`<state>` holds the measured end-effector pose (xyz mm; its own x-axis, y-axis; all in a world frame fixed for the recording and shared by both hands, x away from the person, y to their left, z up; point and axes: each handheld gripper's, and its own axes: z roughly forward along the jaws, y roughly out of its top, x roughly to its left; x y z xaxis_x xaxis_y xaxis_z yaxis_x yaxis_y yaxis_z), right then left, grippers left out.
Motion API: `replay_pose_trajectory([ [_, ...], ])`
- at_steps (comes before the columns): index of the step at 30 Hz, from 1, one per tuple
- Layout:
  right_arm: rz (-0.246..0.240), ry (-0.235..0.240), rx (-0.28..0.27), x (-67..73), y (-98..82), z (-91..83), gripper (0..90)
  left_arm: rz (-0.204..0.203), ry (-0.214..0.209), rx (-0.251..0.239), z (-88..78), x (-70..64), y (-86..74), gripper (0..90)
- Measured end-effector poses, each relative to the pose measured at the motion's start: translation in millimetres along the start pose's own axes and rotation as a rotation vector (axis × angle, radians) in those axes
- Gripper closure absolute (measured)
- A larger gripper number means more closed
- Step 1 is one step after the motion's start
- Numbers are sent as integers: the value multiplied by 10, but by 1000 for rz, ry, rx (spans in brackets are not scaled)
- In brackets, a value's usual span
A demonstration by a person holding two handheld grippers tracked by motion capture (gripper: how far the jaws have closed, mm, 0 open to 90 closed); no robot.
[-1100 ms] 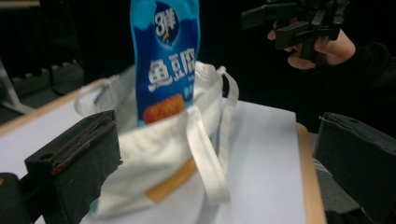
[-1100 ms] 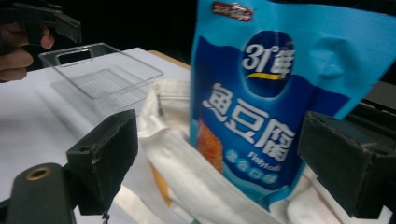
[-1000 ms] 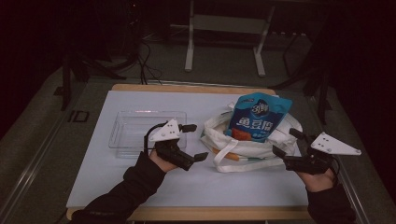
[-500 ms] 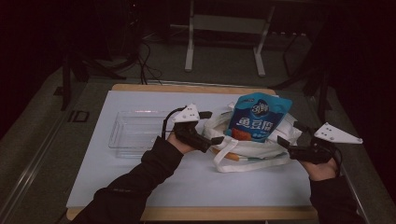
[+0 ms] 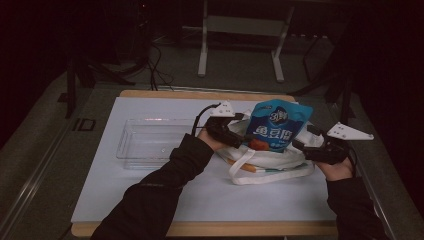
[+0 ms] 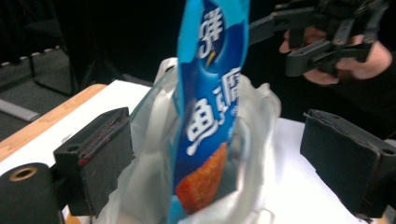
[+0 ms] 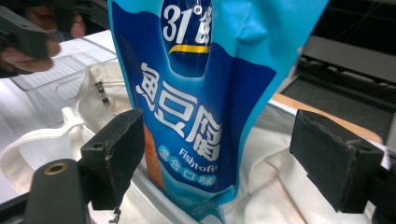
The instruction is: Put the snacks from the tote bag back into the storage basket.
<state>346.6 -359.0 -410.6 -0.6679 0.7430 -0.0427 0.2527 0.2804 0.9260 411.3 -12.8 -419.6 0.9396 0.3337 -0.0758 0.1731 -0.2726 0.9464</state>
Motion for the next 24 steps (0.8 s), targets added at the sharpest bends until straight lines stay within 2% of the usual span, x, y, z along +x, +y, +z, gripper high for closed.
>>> replay_pose_trajectory([
  [1,0,0,0,0,0,0,178,0,0,0,0,0,0,128],
  [3,-2,23,18,-44,-10,90,196,-18,-11,16,107,47,16,142],
  [5,0,32,29,-68,-23,138,210,-13,-9,30,174,59,27,146],
  [7,29,58,28,-100,-37,185,213,-17,-2,44,232,62,34,168],
  [10,30,71,41,-125,-39,251,226,-9,8,66,294,59,38,242],
  [12,31,80,42,-142,-35,281,268,-7,14,64,314,58,40,340],
  [14,28,76,40,-152,-31,295,279,-15,1,60,333,62,46,344],
  [15,34,90,39,-177,-21,326,317,-13,4,66,346,60,51,419],
  [16,34,91,38,-181,-15,341,331,-20,-3,76,361,61,53,438],
  [17,32,98,40,-188,-7,363,351,-19,8,85,374,56,54,481],
  [20,19,117,57,-189,10,423,408,-23,13,114,408,61,50,512],
  [24,5,137,74,-171,35,503,488,-27,12,121,432,74,69,567],
])
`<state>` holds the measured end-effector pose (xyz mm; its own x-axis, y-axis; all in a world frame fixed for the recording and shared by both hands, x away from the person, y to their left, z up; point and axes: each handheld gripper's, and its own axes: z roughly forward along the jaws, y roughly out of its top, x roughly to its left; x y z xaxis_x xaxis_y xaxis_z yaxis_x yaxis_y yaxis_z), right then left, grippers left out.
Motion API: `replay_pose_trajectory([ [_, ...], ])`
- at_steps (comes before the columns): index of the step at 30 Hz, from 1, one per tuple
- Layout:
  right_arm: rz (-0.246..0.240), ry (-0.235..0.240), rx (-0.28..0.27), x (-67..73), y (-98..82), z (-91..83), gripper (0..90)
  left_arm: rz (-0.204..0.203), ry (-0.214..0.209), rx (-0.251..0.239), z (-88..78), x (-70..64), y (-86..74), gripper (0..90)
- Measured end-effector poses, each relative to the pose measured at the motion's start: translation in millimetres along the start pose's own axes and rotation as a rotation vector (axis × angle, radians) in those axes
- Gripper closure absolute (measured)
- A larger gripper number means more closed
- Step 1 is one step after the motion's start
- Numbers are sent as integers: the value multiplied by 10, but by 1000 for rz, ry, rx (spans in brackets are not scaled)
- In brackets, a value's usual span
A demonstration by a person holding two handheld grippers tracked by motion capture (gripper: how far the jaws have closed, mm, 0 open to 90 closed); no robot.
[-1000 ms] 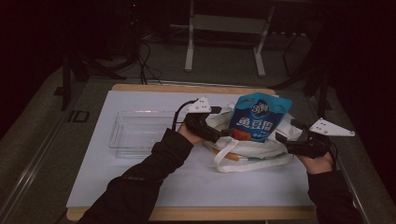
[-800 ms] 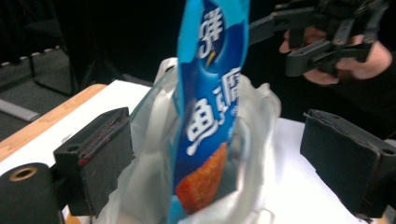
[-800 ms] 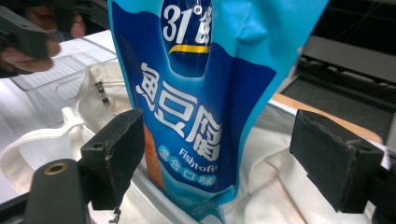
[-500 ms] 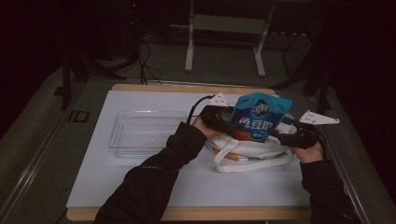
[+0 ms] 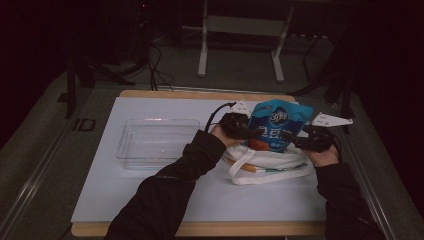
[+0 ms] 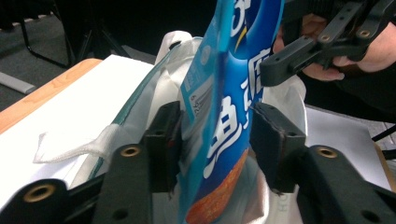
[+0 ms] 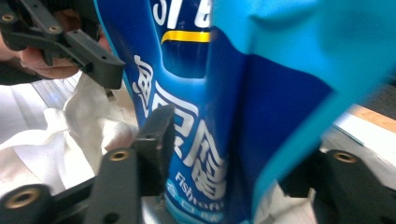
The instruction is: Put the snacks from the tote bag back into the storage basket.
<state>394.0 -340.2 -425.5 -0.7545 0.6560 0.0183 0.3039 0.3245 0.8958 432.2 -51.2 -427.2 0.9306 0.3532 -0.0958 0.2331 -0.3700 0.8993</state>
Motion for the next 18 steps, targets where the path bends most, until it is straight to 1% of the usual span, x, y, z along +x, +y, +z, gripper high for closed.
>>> replay_pose_trajectory([
  [2,-8,-2,4,7,6,34,522,1,2,7,20,-3,11,599],
  [3,-6,-3,6,8,7,43,542,10,11,14,29,-9,17,611],
  [4,-3,-6,3,9,9,53,564,12,11,19,35,-8,21,646],
  [6,0,-8,-10,17,12,54,621,12,11,21,39,-4,24,650],
  [7,-3,-7,-9,22,13,55,647,18,21,21,38,-2,24,677],
  [9,-11,-3,-5,28,16,56,678,8,15,15,46,5,25,686],
  [10,-10,2,-1,26,19,55,691,12,19,15,50,3,26,692],
  [11,-11,5,1,24,21,55,707,14,25,14,61,-2,29,718],
  [13,-12,19,7,22,25,54,736,15,26,20,88,-13,44,740],
  [15,-14,22,16,29,30,50,770,21,23,28,103,-13,57,762],
  [16,-16,24,18,29,31,48,779,17,24,32,112,-11,67,770],
  [18,-12,29,19,25,31,48,797,24,18,42,124,-17,81,797],
])
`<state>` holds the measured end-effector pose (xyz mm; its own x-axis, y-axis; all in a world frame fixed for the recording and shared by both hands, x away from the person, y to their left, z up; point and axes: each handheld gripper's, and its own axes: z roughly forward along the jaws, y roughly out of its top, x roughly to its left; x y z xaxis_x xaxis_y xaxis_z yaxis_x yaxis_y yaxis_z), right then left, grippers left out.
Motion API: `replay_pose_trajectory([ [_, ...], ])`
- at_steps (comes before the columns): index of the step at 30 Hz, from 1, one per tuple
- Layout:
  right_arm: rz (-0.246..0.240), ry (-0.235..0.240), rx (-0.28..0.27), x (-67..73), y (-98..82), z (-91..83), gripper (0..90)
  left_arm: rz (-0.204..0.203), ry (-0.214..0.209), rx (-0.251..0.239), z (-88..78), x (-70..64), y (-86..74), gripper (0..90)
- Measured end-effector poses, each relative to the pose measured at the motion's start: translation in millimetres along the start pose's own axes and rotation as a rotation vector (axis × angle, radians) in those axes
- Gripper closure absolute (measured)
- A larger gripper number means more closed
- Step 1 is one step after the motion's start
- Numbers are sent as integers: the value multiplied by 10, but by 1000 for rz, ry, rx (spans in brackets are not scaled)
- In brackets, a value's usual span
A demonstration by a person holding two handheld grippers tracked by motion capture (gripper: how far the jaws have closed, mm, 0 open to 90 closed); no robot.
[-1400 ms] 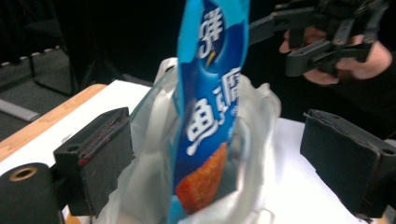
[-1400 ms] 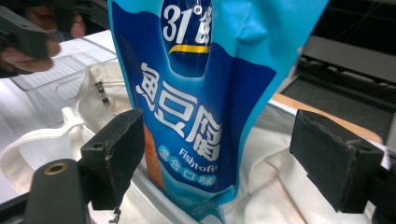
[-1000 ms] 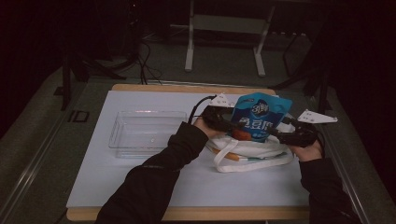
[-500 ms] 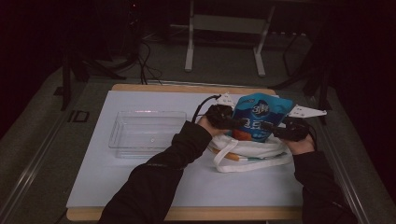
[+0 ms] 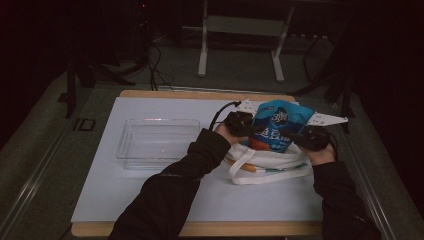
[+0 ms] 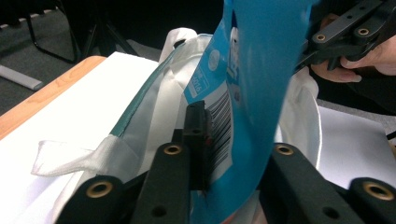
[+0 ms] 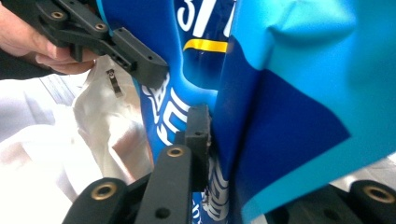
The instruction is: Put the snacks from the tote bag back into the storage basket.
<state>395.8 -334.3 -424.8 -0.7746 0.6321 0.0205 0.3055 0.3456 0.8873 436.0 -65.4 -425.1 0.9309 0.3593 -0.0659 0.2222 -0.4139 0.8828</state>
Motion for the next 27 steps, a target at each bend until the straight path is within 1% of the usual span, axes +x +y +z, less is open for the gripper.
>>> replay_pose_trajectory([
  [2,5,10,-1,-8,1,4,811,5,2,13,18,-16,16,844],
  [5,7,6,4,-3,6,10,835,-6,3,17,31,-11,35,865],
  [9,7,4,6,-2,9,12,863,19,23,25,27,-37,50,888],
  [10,8,5,6,1,11,13,865,23,28,25,26,-43,51,892],
  [15,-4,-1,21,10,45,4,873,16,28,27,18,-50,76,896],
  [18,-5,-1,15,3,63,-15,876,21,30,24,6,-60,104,897],
  [23,-15,-2,7,14,128,-78,879,32,26,22,-39,-84,198,898],
  [27,-25,-6,-3,24,196,-147,881,50,30,14,-89,-114,294,898],
])
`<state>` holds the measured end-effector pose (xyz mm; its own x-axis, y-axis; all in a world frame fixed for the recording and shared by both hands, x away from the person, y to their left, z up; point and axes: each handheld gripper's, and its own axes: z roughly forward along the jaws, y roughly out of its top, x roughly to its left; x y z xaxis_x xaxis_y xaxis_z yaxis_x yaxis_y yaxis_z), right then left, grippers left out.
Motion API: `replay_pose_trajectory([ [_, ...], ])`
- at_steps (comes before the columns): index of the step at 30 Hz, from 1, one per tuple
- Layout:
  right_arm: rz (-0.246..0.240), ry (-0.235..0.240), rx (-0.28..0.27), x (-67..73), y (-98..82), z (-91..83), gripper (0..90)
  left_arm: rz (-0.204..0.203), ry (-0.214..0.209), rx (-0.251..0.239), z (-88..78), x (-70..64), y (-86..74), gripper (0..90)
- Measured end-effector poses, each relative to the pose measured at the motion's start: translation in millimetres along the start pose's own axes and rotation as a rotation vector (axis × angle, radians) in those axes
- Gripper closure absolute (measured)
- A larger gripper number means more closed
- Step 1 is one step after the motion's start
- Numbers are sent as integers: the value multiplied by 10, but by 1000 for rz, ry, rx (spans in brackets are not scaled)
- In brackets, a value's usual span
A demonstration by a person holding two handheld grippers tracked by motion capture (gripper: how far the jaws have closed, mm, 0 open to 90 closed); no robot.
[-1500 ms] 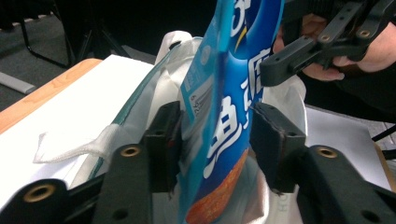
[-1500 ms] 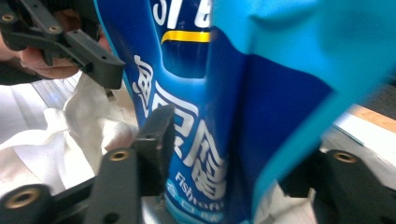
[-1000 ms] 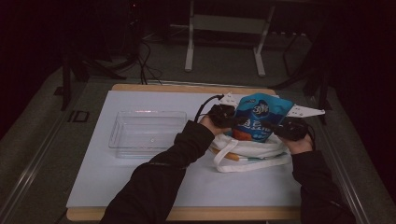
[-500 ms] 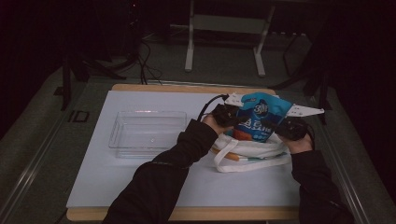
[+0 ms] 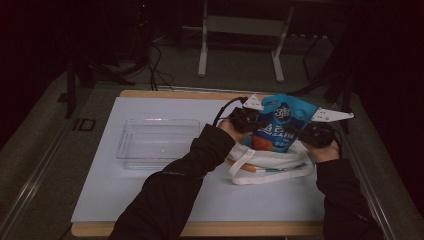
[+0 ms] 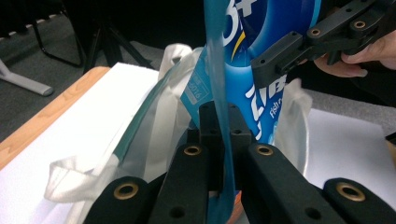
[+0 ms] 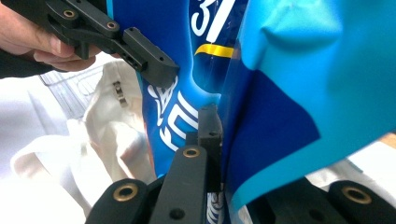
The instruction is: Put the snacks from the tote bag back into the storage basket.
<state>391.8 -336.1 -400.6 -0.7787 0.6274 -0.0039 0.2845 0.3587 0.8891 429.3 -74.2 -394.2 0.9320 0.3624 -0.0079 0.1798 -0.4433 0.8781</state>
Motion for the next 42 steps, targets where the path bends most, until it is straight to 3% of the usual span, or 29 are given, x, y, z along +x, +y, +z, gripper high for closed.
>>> replay_pose_trajectory([
  [12,-29,-18,-21,66,239,-183,883,17,-9,-25,-157,-35,228,899],
  [27,-76,-27,-65,156,618,-346,884,57,27,-56,-486,-88,546,900],
  [42,-119,-3,-71,329,932,-290,885,44,48,-69,-863,-64,596,900],
])
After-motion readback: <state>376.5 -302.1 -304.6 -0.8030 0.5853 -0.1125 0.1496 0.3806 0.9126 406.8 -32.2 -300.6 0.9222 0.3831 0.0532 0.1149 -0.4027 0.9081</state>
